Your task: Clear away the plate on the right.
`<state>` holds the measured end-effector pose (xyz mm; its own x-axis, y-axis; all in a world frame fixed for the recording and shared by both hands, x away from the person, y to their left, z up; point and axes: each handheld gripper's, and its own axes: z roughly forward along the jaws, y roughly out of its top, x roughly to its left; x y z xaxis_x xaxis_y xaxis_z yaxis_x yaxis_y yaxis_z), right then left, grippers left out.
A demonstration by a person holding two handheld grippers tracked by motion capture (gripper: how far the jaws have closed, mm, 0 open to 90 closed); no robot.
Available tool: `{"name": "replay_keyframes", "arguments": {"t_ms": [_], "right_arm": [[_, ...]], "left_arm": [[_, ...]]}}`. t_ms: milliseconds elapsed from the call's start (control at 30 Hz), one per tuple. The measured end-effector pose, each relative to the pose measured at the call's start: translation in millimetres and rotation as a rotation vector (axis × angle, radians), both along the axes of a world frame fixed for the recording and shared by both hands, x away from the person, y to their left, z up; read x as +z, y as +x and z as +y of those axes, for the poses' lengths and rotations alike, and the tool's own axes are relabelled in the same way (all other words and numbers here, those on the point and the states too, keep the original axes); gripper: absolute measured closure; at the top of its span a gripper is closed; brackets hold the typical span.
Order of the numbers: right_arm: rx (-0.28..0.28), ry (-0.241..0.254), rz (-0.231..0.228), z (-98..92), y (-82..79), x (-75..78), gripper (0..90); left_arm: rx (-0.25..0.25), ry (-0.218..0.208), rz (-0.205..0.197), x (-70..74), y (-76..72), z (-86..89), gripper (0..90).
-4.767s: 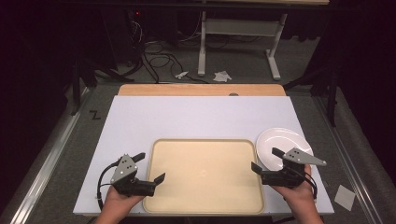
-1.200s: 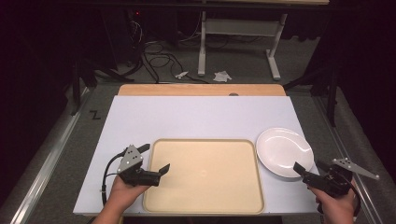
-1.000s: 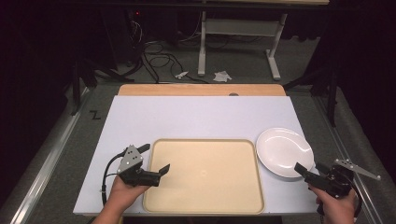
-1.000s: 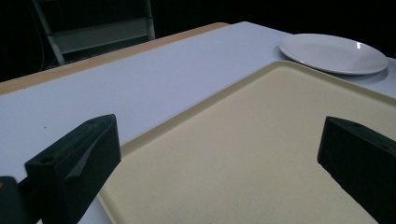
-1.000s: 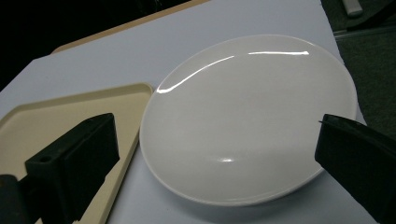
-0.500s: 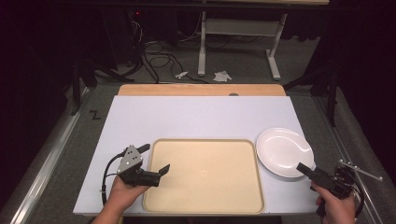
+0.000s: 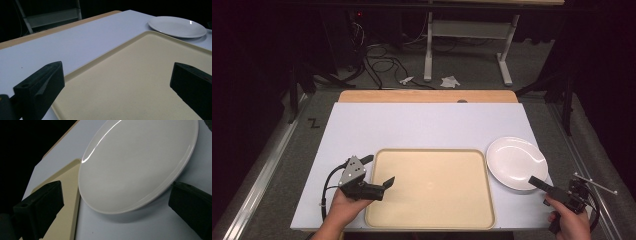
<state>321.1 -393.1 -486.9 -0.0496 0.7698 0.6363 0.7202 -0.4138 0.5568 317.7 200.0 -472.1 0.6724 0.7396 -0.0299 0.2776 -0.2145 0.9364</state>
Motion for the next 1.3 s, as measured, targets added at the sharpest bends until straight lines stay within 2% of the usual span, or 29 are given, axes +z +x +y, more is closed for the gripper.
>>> {"name": "replay_keyframes", "arguments": {"t_ms": [300,500,667,767,1100,1300], "right_arm": [[-0.006,0.024,0.026,-2.5,0.9,-3.2,0.8],[-0.014,0.066,0.054,-5.3,1.8,-6.4,2.6],[-0.024,0.074,0.064,-6.6,3.3,-8.7,3.9],[-0.028,0.098,0.074,-7.7,5.0,-9.7,7.5],[-0.057,0.119,0.102,-11.3,12.7,-15.1,12.8],[-0.077,0.136,0.093,-14.3,16.5,-17.2,16.7]], "left_arm": [[-0.002,0.003,0.001,-0.3,-0.3,-1.0,0.2],[-0.003,0.004,-0.002,-0.1,-1.2,-1.0,0.2],[-0.004,0.009,-0.003,-0.2,-2.0,-0.7,0.2],[-0.006,0.014,-0.001,-1.0,-3.4,-0.3,0.2],[0.005,0.02,0.007,-2.8,-7.6,4.1,0.2],[0.018,0.018,0.002,-2.9,-10.7,7.4,0.2]]}}
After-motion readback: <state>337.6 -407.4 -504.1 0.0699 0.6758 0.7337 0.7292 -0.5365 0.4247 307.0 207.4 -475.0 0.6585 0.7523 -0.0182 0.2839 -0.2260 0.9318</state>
